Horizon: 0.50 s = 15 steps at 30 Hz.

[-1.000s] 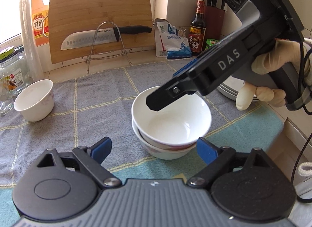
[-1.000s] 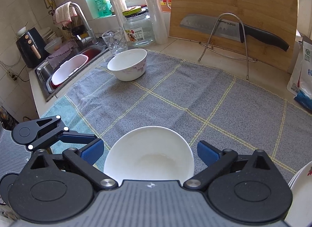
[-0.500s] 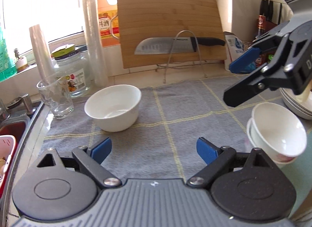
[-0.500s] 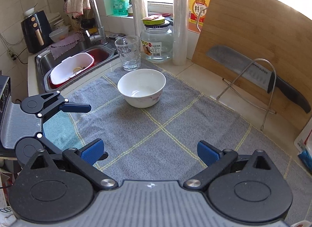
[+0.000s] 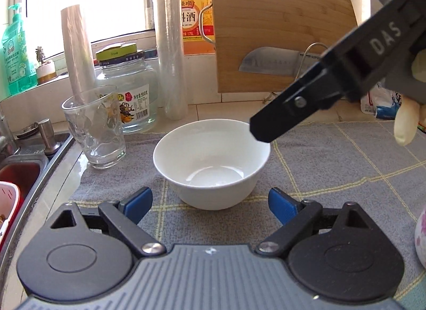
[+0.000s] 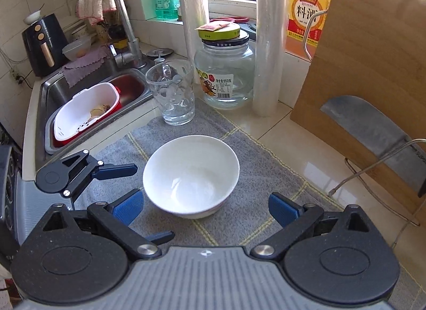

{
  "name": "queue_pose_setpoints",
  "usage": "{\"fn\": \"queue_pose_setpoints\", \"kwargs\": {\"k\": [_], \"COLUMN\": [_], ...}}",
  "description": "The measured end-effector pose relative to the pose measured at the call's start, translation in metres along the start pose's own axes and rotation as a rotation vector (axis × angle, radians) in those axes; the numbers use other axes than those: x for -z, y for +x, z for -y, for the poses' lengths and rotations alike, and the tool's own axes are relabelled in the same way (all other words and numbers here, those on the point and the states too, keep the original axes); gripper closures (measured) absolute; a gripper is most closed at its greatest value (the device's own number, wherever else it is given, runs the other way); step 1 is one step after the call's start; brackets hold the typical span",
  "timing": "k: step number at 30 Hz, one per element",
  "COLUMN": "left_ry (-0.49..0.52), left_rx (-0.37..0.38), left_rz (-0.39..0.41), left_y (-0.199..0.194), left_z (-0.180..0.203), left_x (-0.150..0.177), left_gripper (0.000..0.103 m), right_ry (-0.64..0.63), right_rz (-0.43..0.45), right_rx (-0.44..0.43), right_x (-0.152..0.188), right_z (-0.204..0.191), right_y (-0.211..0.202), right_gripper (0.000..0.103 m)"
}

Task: Organize plates and bowls
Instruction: 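Move the right gripper to the plain white bowl by the glass and close on its rim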

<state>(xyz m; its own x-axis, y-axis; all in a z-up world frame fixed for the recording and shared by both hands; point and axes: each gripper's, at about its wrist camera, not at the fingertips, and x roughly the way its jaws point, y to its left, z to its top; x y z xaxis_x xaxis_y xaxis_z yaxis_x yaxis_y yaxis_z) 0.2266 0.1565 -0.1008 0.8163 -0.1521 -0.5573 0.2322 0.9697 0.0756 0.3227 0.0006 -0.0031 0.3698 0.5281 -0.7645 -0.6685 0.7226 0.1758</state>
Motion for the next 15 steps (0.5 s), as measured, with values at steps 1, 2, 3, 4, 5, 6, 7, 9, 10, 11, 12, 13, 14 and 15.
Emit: {"fn": "queue_pose_setpoints", "kwargs": {"k": [1, 2, 3, 4, 5, 6, 7, 9, 10, 11, 12, 13, 14, 15], "left_ry": [-0.001, -0.004, -0.006, -0.008, -0.009, -0.011, -0.012, -0.015, -0.017, -0.021, -0.025, -0.026, -0.024, -0.022], "left_rx": [-0.003, -0.002, 0.001, 0.007, 0.01, 0.01, 0.014, 0.021, 0.025, 0.033, 0.039, 0.042, 0.044, 0.045], "left_rz": [-0.002, 0.0, 0.001, -0.001, -0.001, -0.001, 0.002, 0.007, 0.006, 0.005, 0.004, 0.002, 0.002, 0.002], "left_y": [0.004, 0.006, 0.008, 0.011, 0.014, 0.015, 0.016, 0.017, 0.019, 0.02, 0.021, 0.022, 0.023, 0.023], "left_z": [0.0, -0.001, -0.001, -0.001, -0.002, -0.003, -0.003, -0.004, -0.005, -0.006, -0.006, -0.006, -0.006, -0.005], "left_x": [0.0, 0.0, -0.001, -0.001, -0.002, -0.002, -0.003, -0.004, -0.005, -0.006, -0.006, -0.006, -0.006, -0.006], "left_gripper": [0.01, 0.01, 0.01, 0.01, 0.01, 0.01, 0.01, 0.01, 0.01, 0.01, 0.01, 0.01, 0.01, 0.01], "right_ry": [0.01, 0.022, 0.031, 0.042, 0.051, 0.055, 0.059, 0.07, 0.076, 0.081, 0.086, 0.092, 0.099, 0.103], "right_rz": [-0.009, -0.018, -0.028, -0.035, -0.04, -0.047, -0.054, -0.062, -0.066, -0.069, -0.075, -0.079, -0.082, -0.085], "right_rx": [-0.004, -0.009, -0.016, -0.026, -0.03, -0.033, -0.04, -0.04, -0.048, -0.055, -0.06, -0.065, -0.069, -0.068], "right_x": [-0.003, -0.006, -0.008, -0.01, -0.012, -0.013, -0.015, -0.017, -0.018, -0.019, -0.021, -0.021, -0.022, -0.022], "right_z": [0.003, 0.006, 0.008, 0.011, 0.013, 0.014, 0.016, 0.019, 0.021, 0.022, 0.023, 0.025, 0.026, 0.027], "right_y": [0.007, 0.014, 0.02, 0.026, 0.031, 0.035, 0.04, 0.047, 0.05, 0.053, 0.057, 0.059, 0.062, 0.064], "right_gripper": [0.002, 0.002, 0.003, 0.004, 0.005, 0.006, 0.009, 0.013, 0.017, 0.018, 0.02, 0.024, 0.026, 0.028]}}
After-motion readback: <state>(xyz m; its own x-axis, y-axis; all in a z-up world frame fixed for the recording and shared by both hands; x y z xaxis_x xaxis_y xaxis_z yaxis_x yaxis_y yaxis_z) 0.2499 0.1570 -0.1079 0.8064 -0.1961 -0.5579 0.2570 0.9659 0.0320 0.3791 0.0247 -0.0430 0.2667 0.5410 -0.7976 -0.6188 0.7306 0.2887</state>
